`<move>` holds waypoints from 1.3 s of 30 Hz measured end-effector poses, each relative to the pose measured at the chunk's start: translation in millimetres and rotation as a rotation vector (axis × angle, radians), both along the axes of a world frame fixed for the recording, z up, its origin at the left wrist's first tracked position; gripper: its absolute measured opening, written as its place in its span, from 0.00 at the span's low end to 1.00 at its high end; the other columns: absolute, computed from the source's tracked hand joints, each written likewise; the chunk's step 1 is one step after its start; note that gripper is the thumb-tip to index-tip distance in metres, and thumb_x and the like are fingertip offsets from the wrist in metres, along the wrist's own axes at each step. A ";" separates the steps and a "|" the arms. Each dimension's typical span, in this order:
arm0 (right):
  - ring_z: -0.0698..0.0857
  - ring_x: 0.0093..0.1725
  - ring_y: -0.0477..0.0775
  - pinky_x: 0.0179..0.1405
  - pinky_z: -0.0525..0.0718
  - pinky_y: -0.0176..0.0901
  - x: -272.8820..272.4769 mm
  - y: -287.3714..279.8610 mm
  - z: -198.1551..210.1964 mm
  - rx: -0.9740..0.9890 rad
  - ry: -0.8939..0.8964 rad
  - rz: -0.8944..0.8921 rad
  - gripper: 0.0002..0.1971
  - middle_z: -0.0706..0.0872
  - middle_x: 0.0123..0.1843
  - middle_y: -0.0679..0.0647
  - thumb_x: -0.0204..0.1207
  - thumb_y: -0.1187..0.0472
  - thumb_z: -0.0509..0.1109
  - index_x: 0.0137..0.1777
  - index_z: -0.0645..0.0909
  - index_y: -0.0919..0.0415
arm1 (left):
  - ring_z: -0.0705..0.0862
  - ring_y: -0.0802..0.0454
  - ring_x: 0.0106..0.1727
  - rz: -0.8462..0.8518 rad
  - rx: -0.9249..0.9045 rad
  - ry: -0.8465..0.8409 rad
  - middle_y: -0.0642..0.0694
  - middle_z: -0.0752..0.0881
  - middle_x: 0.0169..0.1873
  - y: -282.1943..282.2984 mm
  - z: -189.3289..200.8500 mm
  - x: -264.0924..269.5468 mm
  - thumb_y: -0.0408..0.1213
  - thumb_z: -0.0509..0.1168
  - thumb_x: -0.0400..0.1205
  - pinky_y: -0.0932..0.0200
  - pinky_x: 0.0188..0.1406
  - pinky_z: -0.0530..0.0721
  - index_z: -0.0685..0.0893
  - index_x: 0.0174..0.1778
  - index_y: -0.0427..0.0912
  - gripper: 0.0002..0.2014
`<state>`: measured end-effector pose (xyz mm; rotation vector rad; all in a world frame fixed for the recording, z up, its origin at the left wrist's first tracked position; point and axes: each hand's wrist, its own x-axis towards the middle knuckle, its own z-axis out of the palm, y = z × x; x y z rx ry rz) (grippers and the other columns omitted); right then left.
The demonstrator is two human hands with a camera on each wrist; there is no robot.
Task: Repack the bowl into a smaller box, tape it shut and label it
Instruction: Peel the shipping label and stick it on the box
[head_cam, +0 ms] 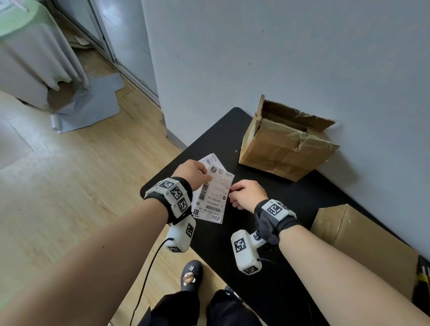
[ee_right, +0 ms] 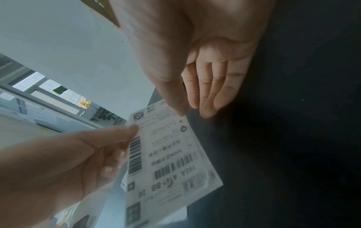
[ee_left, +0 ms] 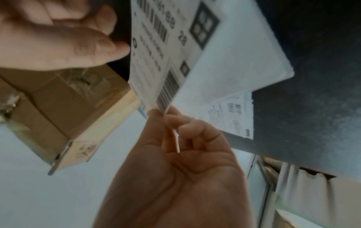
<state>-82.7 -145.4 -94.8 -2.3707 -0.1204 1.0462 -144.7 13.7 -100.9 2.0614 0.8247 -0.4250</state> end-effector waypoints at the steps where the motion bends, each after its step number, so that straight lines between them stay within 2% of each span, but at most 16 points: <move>1: 0.89 0.36 0.51 0.44 0.90 0.45 1.5 -2.8 1.6 -0.003 -0.006 -0.021 0.07 0.87 0.37 0.51 0.75 0.62 0.71 0.51 0.82 0.54 | 0.84 0.55 0.38 0.017 -0.017 -0.018 0.49 0.86 0.41 1.3 2.0 0.8 0.42 0.69 0.79 0.58 0.39 0.86 0.81 0.36 0.48 0.07; 4: 0.86 0.34 0.47 0.30 0.85 0.38 6.7 -10.9 8.9 0.013 0.016 -0.035 0.10 0.87 0.39 0.50 0.74 0.53 0.75 0.50 0.80 0.53 | 0.81 0.58 0.32 0.060 -0.087 -0.054 0.50 0.85 0.36 4.8 9.3 2.7 0.41 0.67 0.80 0.65 0.29 0.78 0.82 0.36 0.47 0.08; 7: 0.83 0.35 0.45 0.28 0.79 0.36 10.5 -15.6 15.2 0.077 0.060 -0.013 0.09 0.87 0.41 0.49 0.74 0.50 0.75 0.46 0.82 0.54 | 0.81 0.59 0.33 0.091 -0.157 -0.074 0.50 0.85 0.36 4.4 15.8 5.1 0.41 0.67 0.81 0.66 0.29 0.78 0.83 0.41 0.44 0.06; 11: 0.78 0.30 0.44 0.25 0.75 0.34 14.2 -16.5 17.1 0.157 0.095 -0.039 0.05 0.87 0.39 0.49 0.76 0.57 0.73 0.42 0.84 0.57 | 0.82 0.60 0.33 0.123 -0.219 -0.094 0.50 0.85 0.38 -0.5 19.0 7.3 0.39 0.66 0.82 0.67 0.30 0.80 0.82 0.44 0.41 0.05; 13: 0.77 0.29 0.43 0.23 0.73 0.33 14.7 -16.0 18.2 0.184 0.124 -0.055 0.04 0.88 0.41 0.50 0.78 0.60 0.71 0.47 0.85 0.60 | 0.83 0.60 0.33 0.149 -0.232 -0.096 0.48 0.86 0.40 -1.2 19.8 6.1 0.38 0.65 0.82 0.67 0.30 0.81 0.82 0.46 0.41 0.05; 15: 0.76 0.28 0.43 0.20 0.72 0.32 14.6 -16.5 19.4 0.197 0.135 -0.054 0.07 0.88 0.42 0.51 0.78 0.63 0.71 0.52 0.86 0.63 | 0.84 0.59 0.33 0.179 -0.242 -0.092 0.49 0.86 0.40 -1.3 19.8 4.4 0.38 0.65 0.83 0.66 0.30 0.82 0.82 0.51 0.41 0.06; 17: 0.76 0.26 0.43 0.17 0.71 0.30 14.2 -17.2 20.0 0.194 0.110 -0.046 0.08 0.86 0.40 0.53 0.77 0.64 0.71 0.53 0.86 0.65 | 0.84 0.58 0.34 0.196 -0.271 -0.082 0.49 0.85 0.39 -2.0 19.7 3.5 0.39 0.66 0.82 0.65 0.31 0.83 0.80 0.53 0.42 0.07; 21: 0.75 0.24 0.43 0.17 0.70 0.30 12.3 -17.9 21.7 0.240 0.087 -0.103 0.06 0.85 0.34 0.53 0.75 0.65 0.74 0.50 0.86 0.66 | 0.86 0.56 0.36 0.178 -0.315 -0.041 0.47 0.86 0.40 -5.4 22.4 2.3 0.40 0.68 0.80 0.63 0.34 0.86 0.79 0.50 0.43 0.08; 26: 0.76 0.25 0.42 0.20 0.71 0.32 8.9 -20.4 24.4 0.290 0.093 -0.095 0.06 0.86 0.37 0.54 0.74 0.61 0.76 0.42 0.82 0.60 | 0.85 0.57 0.35 0.156 -0.302 -0.015 0.48 0.85 0.38 -8.1 22.3 -0.6 0.40 0.68 0.81 0.64 0.32 0.85 0.79 0.43 0.45 0.05; 30: 0.78 0.23 0.41 0.21 0.72 0.33 7.9 -24.8 25.6 0.298 0.049 -0.125 0.06 0.87 0.38 0.53 0.75 0.60 0.75 0.40 0.81 0.59 | 0.83 0.59 0.33 0.133 -0.237 -0.023 0.49 0.85 0.34 -7.3 20.1 -3.4 0.39 0.68 0.80 0.66 0.32 0.82 0.81 0.39 0.44 0.06; 36: 0.80 0.26 0.45 0.20 0.72 0.34 3.9 -30.6 20.0 0.303 0.030 -0.180 0.07 0.89 0.45 0.61 0.77 0.60 0.73 0.39 0.81 0.61 | 0.83 0.60 0.33 0.130 -0.225 -0.012 0.50 0.85 0.36 -6.8 19.8 -6.3 0.39 0.66 0.82 0.67 0.28 0.79 0.80 0.39 0.45 0.06; 39: 0.82 0.26 0.46 0.20 0.73 0.35 4.6 -33.8 16.5 0.254 -0.021 -0.175 0.08 0.88 0.39 0.57 0.77 0.58 0.73 0.39 0.80 0.61 | 0.84 0.59 0.32 0.099 -0.253 0.018 0.49 0.85 0.38 -4.5 18.9 -9.9 0.39 0.64 0.83 0.67 0.27 0.78 0.78 0.42 0.43 0.06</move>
